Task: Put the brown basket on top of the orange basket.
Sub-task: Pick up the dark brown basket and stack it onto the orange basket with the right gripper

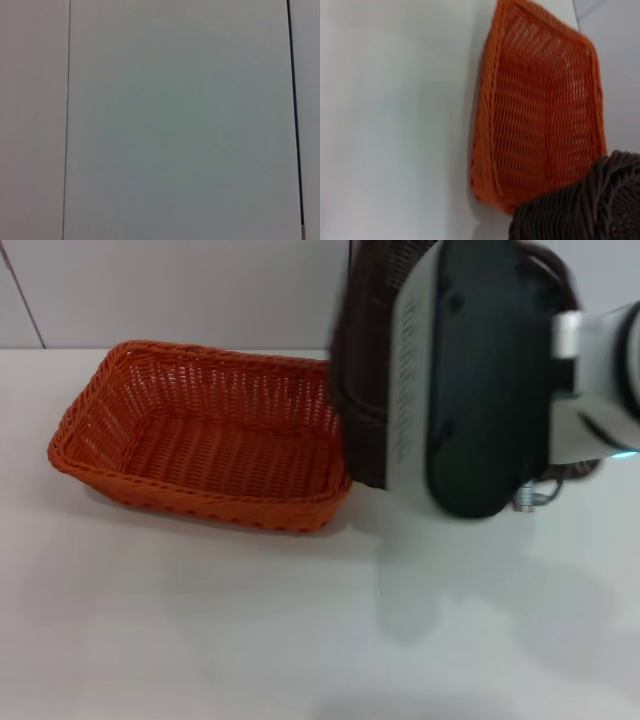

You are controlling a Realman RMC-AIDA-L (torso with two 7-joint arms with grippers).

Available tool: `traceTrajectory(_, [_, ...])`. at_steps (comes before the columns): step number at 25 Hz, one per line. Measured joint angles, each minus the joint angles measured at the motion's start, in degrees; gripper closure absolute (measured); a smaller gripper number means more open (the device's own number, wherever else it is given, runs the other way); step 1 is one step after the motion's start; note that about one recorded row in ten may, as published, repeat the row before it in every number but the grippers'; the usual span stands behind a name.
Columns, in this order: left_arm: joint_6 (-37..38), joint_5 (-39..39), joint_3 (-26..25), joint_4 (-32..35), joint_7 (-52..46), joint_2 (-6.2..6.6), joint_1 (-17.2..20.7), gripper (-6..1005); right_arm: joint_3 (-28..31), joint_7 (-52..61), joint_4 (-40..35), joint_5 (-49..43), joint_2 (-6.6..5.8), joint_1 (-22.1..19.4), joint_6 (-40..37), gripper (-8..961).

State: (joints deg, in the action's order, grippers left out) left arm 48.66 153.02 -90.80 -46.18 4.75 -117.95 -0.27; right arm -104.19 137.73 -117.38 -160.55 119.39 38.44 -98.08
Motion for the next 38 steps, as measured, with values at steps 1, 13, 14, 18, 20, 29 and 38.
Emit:
traceTrajectory(1, [0.0,0.0,0.1,0.0,0.0,0.0,0.0,213,-1.1,-1.0,0.2,-0.8,0.02,0.0,1.3,805])
traceTrajectory(13, [-0.1,0.2,0.5,0.3,-2.4,-0.08,0.1,213,-11.5,-22.5,7.0,-6.3,0.2,-4.2,19.2,806])
traceTrajectory(14, [-0.1,0.2,0.5,0.3,-2.4,-0.11,0.1,213,-12.1,-25.1,7.1,-6.4,0.23,-5.2,20.9,806])
traceTrajectory(18, [-0.1,0.2,0.5,0.6,-2.8,-0.21,0.1,213,-13.6,-33.1,8.7,-6.6,0.25,-7.9,30.5,806])
traceTrajectory(20, [-0.1,0.1,0.5,0.8,-3.0,-0.25,-0.1,213,-13.6,-34.1,9.3,-6.6,0.24,-8.0,31.6,806])
traceTrajectory(29, [-0.2,-0.4,0.4,1.7,-3.2,-0.39,-0.4,213,-14.0,-46.3,17.9,-6.6,0.06,-9.2,43.8,806])
traceTrajectory(38, [0.3,-0.1,0.4,2.1,-7.3,-0.43,-0.5,213,-10.9,-55.8,23.0,-6.1,-0.45,-9.5,50.0,805])
